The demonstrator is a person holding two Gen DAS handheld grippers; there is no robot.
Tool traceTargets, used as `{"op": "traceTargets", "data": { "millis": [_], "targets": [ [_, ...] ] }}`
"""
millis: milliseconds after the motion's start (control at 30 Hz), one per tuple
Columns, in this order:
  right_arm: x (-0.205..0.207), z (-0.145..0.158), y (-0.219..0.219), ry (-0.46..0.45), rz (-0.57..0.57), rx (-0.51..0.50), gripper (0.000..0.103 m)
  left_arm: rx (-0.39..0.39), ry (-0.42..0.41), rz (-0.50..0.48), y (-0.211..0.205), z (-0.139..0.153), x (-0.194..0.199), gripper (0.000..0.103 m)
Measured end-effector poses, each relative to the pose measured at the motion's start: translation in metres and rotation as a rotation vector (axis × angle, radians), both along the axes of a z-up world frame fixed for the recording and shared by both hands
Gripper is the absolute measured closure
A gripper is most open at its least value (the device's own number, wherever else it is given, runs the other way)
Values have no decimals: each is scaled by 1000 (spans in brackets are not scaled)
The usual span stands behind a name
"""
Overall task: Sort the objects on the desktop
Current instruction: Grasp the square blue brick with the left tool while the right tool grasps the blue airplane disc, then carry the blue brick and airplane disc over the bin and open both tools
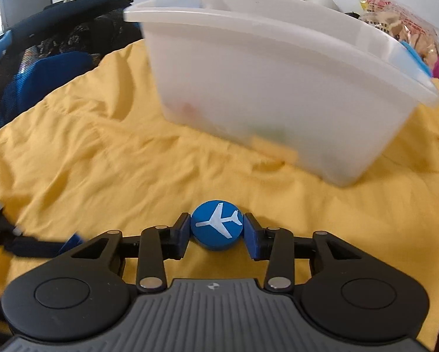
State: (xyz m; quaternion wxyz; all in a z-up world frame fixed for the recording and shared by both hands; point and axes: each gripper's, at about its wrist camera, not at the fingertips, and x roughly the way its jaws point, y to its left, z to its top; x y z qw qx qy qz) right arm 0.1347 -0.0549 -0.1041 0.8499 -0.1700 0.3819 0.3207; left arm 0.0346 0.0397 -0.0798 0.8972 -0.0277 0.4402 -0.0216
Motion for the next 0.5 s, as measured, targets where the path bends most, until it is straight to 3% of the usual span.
{"op": "traceTargets", "data": {
  "millis": [267, 500],
  "targets": [
    [-63, 4, -48, 37, -28, -10, 61, 10, -9, -46, -12, -4, -17, 67],
    [-73, 4, -51, 37, -66, 7, 58, 35, -18, -48, -16, -9, -17, 66]
  ]
}}
